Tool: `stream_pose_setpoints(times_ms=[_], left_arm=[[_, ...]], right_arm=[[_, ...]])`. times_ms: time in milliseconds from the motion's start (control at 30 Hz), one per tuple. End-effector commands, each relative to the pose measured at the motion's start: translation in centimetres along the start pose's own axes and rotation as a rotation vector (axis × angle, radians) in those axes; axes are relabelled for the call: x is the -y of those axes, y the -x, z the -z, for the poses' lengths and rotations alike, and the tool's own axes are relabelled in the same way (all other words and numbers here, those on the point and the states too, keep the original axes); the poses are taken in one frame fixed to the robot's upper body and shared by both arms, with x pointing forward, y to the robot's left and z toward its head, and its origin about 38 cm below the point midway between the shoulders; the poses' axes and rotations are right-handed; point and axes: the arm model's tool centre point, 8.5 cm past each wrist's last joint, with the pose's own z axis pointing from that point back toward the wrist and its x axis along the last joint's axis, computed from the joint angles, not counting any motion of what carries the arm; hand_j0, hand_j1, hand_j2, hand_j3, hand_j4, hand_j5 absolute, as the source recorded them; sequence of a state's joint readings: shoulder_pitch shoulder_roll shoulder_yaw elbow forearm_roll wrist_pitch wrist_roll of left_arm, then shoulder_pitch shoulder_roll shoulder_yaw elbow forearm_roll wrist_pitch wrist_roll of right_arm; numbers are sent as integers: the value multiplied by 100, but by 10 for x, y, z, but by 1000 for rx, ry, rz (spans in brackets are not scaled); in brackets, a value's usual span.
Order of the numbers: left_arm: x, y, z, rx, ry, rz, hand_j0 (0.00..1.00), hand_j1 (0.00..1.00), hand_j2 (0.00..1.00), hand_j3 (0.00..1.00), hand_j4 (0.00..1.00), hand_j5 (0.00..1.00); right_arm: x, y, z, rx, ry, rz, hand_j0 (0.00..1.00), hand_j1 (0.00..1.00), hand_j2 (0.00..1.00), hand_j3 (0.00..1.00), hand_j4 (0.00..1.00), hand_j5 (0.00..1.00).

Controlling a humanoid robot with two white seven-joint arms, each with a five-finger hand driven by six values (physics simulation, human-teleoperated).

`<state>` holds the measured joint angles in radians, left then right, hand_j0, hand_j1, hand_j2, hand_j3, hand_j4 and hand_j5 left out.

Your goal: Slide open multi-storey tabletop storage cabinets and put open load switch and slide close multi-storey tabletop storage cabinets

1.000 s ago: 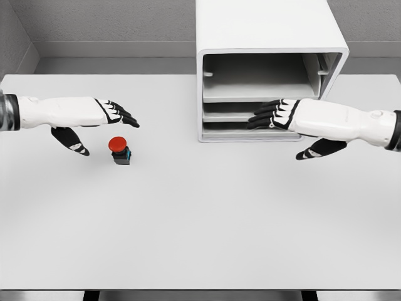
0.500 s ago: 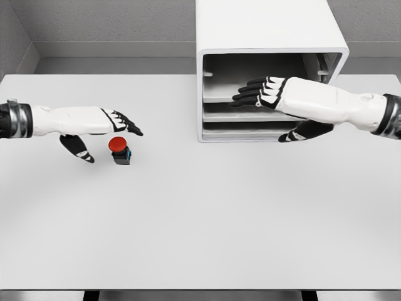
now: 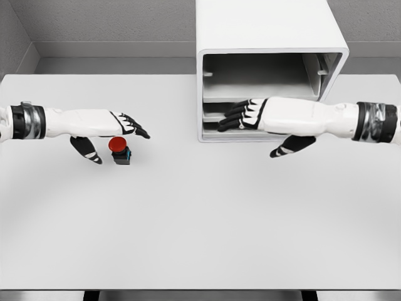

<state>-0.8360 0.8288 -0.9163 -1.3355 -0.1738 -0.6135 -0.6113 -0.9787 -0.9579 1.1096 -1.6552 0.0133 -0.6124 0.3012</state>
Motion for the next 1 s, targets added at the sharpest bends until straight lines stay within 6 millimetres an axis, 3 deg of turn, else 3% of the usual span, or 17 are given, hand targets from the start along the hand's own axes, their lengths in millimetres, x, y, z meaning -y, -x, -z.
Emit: stream_pose_setpoints(times_ms=[0, 133, 333, 433, 500, 600, 967], left_arm=[[1, 3, -1, -10, 0, -9, 100, 100, 100, 100, 100, 100], [4, 3, 0, -9, 4, -14, 97, 97, 97, 97, 97, 97], [5, 3, 9, -4, 5, -17, 97, 97, 97, 97, 97, 97], [6, 5, 10, -7, 6, -22, 90, 90, 90, 90, 90, 90], [6, 4, 12, -4, 5, -21, 81, 81, 81, 81, 81, 81], [6, 4, 13, -1, 5, -22, 81, 81, 81, 81, 81, 81], [8, 4, 13, -3, 8, -25, 81, 81, 81, 81, 81, 81]], right_arm=[[-2, 8, 3, -15, 1, 11, 100, 100, 100, 100, 100, 100], [2, 33, -12, -98, 11, 32, 100, 100, 100, 100, 100, 100], [6, 34, -7, -93, 25, 26, 100, 100, 100, 100, 100, 100], [6, 32, 3, -69, 30, 28, 100, 100, 100, 100, 100, 100], [4, 42, 9, -86, 34, 46, 100, 100, 100, 100, 100, 100], [0, 59, 8, -127, 27, 70, 100, 100, 100, 100, 100, 100], [3, 67, 10, -145, 32, 77, 100, 100, 100, 100, 100, 100]])
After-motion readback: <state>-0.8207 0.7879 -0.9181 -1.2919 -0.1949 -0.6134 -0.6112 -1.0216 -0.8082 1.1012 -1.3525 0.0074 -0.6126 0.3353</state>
